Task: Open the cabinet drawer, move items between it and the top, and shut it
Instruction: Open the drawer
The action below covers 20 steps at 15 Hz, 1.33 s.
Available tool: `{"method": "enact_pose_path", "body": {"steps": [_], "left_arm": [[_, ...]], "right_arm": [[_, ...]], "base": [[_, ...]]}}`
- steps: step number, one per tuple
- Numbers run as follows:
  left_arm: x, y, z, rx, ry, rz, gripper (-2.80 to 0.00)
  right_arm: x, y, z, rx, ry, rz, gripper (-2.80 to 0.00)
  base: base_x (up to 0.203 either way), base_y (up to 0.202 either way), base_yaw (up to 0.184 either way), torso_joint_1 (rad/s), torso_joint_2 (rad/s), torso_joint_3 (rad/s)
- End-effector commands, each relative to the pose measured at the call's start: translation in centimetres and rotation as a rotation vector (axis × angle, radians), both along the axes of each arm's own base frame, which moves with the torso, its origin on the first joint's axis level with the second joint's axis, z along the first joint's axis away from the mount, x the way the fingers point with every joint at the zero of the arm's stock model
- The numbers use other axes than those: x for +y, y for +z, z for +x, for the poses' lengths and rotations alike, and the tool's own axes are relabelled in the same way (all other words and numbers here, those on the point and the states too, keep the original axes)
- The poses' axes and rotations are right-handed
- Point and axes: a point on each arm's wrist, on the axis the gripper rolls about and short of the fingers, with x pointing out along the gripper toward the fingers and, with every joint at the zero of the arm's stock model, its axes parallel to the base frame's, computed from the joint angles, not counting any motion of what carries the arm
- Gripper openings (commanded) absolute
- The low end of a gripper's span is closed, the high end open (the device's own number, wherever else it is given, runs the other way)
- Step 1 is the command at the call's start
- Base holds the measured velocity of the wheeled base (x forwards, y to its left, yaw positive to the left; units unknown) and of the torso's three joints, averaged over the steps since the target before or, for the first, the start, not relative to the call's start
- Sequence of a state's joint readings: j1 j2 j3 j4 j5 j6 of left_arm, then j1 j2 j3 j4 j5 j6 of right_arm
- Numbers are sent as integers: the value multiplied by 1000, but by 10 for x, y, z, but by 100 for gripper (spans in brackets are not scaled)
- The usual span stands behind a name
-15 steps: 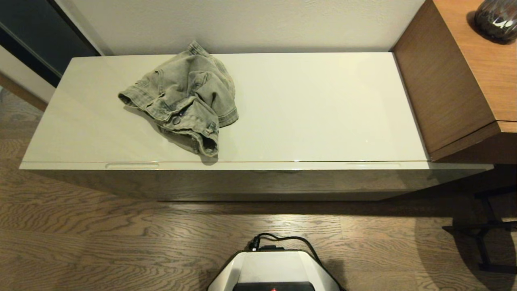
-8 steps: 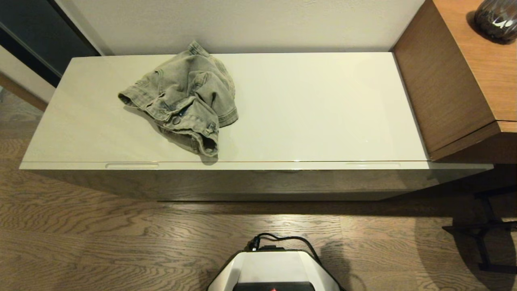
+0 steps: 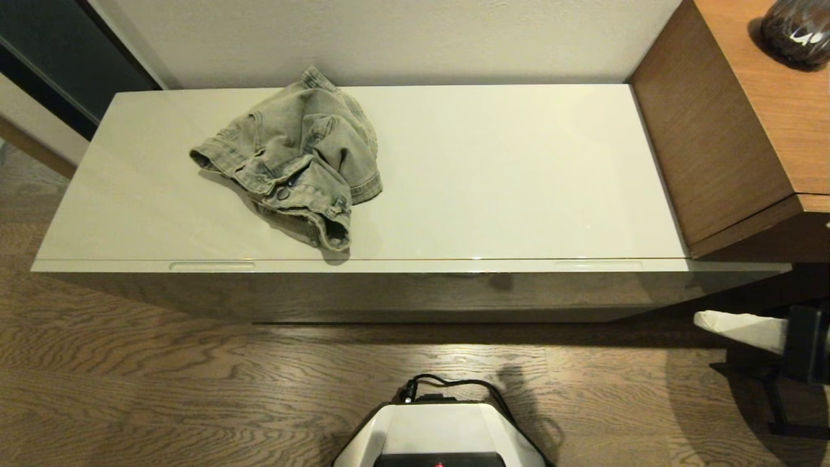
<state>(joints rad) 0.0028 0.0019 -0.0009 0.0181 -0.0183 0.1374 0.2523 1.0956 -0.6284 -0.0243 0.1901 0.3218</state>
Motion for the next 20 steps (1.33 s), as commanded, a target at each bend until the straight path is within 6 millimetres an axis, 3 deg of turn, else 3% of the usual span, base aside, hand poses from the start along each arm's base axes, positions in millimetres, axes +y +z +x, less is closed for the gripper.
{"method": "enact_pose_path", "body": {"steps": [1,4,10,20], "left_arm": [[0,0,0,4,-1,1,-280],[0,0,0,2,3,-1,-280],[0,0,0,2,2,-1,-280],[0,0,0,2,5,-1,-280]], "right_arm": [[12,-19,31,56,12,-12,-280],[20,-19,62,-54,-68,-12,-280],[31,-17,103,-69,-225,79,-280],[34,-29,107,-38,-232,67,-280]], "base": [[0,0,0,0,0,0],[0,0,0,0,0,0],[0,0,0,0,0,0],[0,0,0,0,0,0]]}}
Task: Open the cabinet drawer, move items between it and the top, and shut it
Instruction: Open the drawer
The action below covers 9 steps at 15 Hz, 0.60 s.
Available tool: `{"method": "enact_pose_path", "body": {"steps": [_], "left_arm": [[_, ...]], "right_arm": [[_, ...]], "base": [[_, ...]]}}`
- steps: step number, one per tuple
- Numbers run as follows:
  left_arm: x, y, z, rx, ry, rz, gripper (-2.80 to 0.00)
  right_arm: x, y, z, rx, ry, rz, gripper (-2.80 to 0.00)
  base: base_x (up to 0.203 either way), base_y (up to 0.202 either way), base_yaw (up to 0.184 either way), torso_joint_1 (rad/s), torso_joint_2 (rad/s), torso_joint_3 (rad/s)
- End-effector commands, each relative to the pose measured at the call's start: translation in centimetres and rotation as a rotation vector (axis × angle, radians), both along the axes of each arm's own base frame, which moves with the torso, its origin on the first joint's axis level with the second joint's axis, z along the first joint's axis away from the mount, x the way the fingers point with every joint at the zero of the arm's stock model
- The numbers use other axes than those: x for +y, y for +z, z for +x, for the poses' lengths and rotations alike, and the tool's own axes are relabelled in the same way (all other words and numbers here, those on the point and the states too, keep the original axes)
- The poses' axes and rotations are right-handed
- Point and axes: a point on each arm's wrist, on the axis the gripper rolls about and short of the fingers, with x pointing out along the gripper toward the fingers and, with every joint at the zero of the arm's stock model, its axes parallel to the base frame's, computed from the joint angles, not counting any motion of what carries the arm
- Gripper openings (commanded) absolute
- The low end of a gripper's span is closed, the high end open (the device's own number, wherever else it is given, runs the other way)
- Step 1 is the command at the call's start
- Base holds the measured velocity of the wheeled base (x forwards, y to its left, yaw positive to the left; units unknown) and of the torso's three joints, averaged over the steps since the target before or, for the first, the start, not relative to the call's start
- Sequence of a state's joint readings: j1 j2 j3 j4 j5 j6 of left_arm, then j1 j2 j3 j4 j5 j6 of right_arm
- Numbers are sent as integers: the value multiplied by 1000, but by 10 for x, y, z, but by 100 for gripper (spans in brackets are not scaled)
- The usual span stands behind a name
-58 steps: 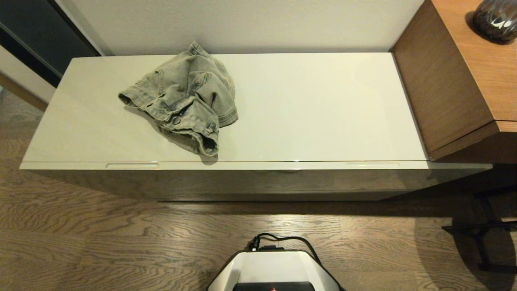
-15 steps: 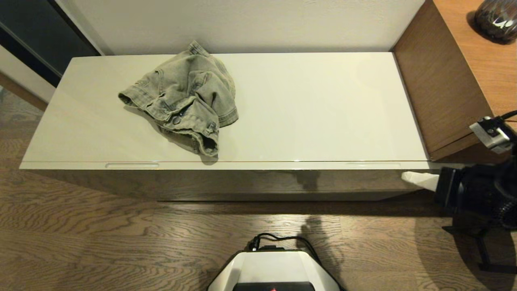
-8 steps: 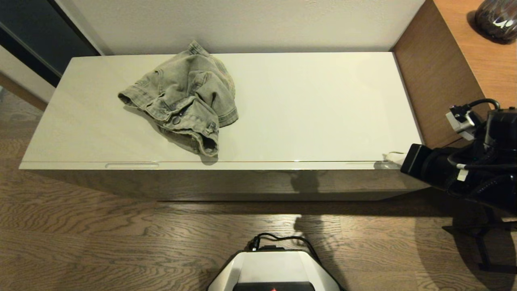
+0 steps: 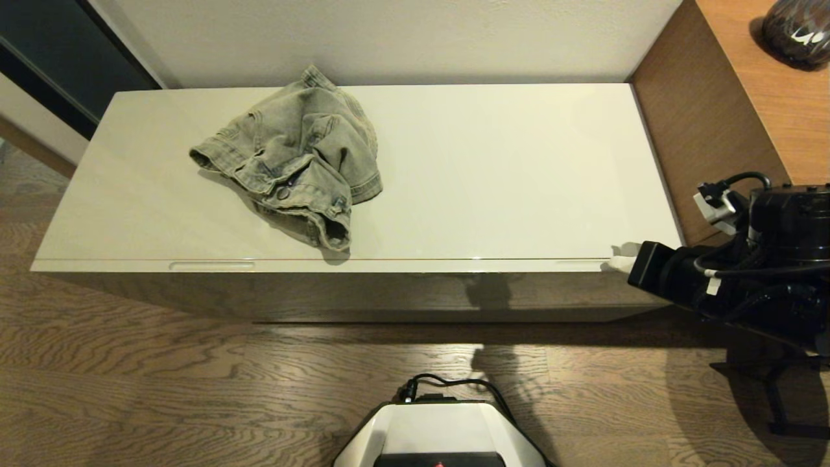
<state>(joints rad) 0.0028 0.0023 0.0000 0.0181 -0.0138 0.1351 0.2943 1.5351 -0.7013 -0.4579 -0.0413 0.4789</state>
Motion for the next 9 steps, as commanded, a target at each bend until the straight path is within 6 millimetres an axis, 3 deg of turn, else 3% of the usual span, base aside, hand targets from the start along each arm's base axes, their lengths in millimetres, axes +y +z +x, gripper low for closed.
{"method": "enact_pose_path", "body": {"steps": [1,9], "left_arm": [[0,0,0,1,0,0,-280],[0,0,0,1,0,1,-280]], "right_arm": [[0,-3,-1,10,0,5,-280],[2,-7,6,2,-8,38,-280]], "base": [[0,0,0,0,0,0],[0,0,0,0,0,0]]}}
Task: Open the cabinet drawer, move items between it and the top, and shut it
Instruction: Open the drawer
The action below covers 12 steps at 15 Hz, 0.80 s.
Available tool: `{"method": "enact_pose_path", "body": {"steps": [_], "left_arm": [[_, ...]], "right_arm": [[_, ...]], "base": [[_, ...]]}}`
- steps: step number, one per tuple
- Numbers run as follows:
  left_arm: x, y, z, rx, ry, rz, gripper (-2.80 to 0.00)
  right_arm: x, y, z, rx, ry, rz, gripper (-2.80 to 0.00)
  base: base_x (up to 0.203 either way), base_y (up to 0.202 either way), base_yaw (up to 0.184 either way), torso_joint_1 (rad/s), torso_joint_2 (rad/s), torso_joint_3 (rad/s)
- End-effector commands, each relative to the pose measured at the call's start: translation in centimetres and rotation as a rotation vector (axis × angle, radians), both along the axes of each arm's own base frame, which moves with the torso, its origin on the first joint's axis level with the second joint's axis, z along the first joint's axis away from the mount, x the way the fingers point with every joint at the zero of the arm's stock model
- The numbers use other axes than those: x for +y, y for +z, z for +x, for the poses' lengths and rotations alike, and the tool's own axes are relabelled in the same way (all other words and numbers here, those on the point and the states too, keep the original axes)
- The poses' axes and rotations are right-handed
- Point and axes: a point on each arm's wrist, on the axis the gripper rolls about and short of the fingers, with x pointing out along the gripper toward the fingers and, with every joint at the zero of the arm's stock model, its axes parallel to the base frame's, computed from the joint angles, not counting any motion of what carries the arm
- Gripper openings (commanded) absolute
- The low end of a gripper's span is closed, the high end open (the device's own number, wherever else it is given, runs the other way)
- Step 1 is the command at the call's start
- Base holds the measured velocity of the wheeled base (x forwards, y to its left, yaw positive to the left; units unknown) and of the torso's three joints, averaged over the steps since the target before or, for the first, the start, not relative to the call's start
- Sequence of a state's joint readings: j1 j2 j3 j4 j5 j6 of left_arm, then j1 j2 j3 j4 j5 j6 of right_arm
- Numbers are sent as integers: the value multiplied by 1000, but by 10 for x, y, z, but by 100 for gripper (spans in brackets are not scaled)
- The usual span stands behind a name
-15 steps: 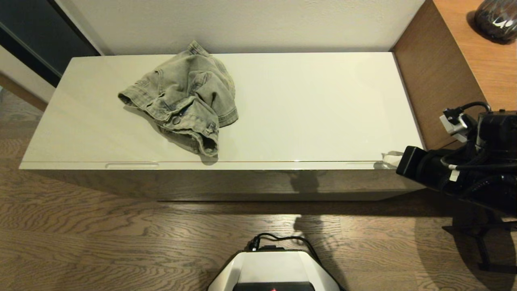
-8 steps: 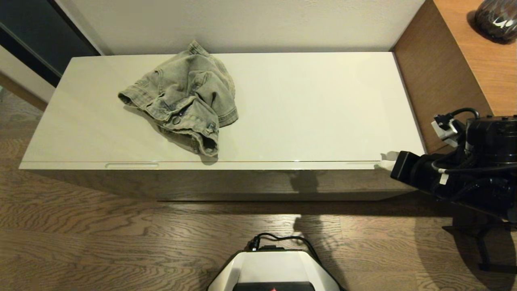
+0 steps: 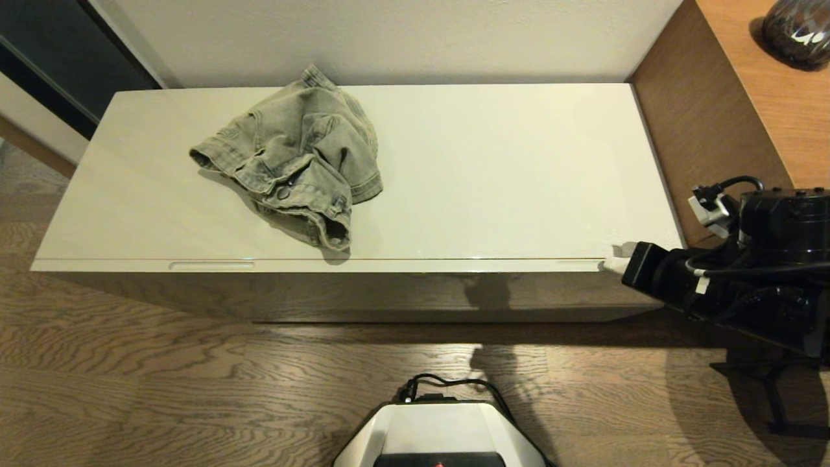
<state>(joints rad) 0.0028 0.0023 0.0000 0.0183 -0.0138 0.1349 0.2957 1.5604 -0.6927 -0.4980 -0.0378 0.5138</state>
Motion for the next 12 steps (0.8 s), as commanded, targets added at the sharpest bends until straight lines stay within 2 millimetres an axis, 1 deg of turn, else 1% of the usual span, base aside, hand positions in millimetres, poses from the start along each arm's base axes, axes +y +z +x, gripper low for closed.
{"method": "enact_pose_path", "body": {"steps": [1,3,5,9,12], "left_arm": [[0,0,0,1,0,0,-280],[0,0,0,1,0,2,-280],[0,0,0,1,0,1,-280],[0,0,0,1,0,0,-280],[0,0,0,1,-1,0,-280]], "right_arm": [[1,-8,2,22,0,-1,-280],[2,-21,5,71,-7,2,-280],[2,-22,5,64,-5,13,-280],[2,-29,-9,101,18,0,-280],[1,-29,-44,138,64,-22,-280]], "base": [[0,0,0,0,0,0],[0,0,0,0,0,0],[0,0,0,0,0,0],[0,0,0,0,0,0],[0,0,0,0,0,0]]}}
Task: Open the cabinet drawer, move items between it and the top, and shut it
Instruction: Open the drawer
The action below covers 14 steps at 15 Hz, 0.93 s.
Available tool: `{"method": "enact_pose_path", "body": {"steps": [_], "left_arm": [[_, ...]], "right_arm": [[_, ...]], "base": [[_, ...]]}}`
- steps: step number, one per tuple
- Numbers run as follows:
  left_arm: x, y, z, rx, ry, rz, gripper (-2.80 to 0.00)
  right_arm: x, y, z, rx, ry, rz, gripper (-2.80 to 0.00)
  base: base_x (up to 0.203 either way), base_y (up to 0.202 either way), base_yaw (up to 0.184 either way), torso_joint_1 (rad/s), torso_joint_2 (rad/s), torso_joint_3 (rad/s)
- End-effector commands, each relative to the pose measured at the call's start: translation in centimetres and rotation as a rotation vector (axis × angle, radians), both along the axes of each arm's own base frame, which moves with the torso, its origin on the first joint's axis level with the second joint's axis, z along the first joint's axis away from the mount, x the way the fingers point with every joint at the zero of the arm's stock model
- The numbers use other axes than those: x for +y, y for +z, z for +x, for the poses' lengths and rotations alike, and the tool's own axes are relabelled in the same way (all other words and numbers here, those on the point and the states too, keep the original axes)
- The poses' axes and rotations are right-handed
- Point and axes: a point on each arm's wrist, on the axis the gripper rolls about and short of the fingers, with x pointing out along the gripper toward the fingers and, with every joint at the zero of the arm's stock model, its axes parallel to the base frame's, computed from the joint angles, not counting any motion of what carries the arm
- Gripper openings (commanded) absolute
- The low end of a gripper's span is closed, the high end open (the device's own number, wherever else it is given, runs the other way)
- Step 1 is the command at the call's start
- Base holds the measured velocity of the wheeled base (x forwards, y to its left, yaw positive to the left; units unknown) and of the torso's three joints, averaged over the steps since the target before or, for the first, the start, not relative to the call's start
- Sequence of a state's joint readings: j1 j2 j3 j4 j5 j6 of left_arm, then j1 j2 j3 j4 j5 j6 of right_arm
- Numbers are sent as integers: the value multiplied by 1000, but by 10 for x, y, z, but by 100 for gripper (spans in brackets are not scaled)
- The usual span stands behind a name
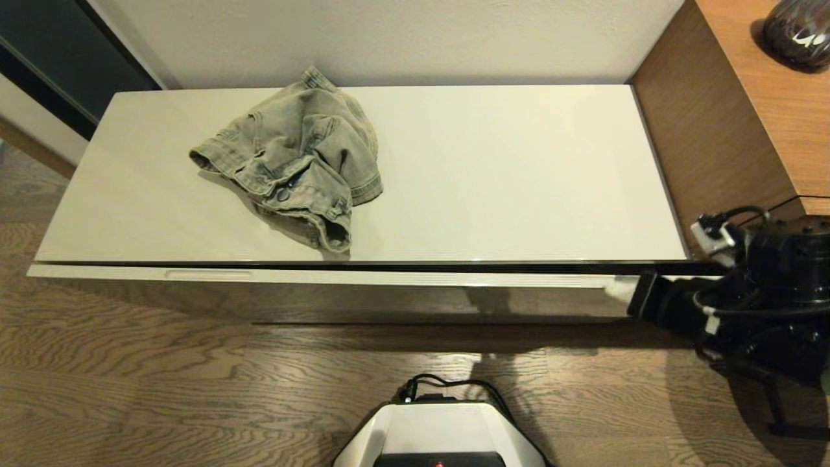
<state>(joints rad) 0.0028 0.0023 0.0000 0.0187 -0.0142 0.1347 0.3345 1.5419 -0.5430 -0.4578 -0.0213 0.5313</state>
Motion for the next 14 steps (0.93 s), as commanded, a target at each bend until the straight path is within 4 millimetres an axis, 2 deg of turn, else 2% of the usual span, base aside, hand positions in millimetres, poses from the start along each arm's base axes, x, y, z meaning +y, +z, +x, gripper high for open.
{"method": "enact_pose_path", "body": {"steps": [1,4,7,9,11,14], "left_arm": [[0,0,0,0,1,0,-280],[0,0,0,2,-2,2,-280],[0,0,0,0,-6,7,-280],[0,0,0,2,-7,8,-280],[0,0,0,2,-9,8,-280],[0,0,0,2,-7,8,-280]], "right_arm": [[-2,9,-27,-22,32,5,-280],[-13,23,-71,-25,78,-17,-280],[-34,39,-129,-31,121,-23,-280],[-46,40,-157,16,124,-42,-280],[-46,41,-157,34,119,-46,-280],[-30,37,-121,105,61,-28,-280]], "base": [[0,0,0,0,0,0],[0,0,0,0,0,0],[0,0,0,0,0,0],[0,0,0,0,0,0],[0,0,0,0,0,0],[0,0,0,0,0,0]]}}
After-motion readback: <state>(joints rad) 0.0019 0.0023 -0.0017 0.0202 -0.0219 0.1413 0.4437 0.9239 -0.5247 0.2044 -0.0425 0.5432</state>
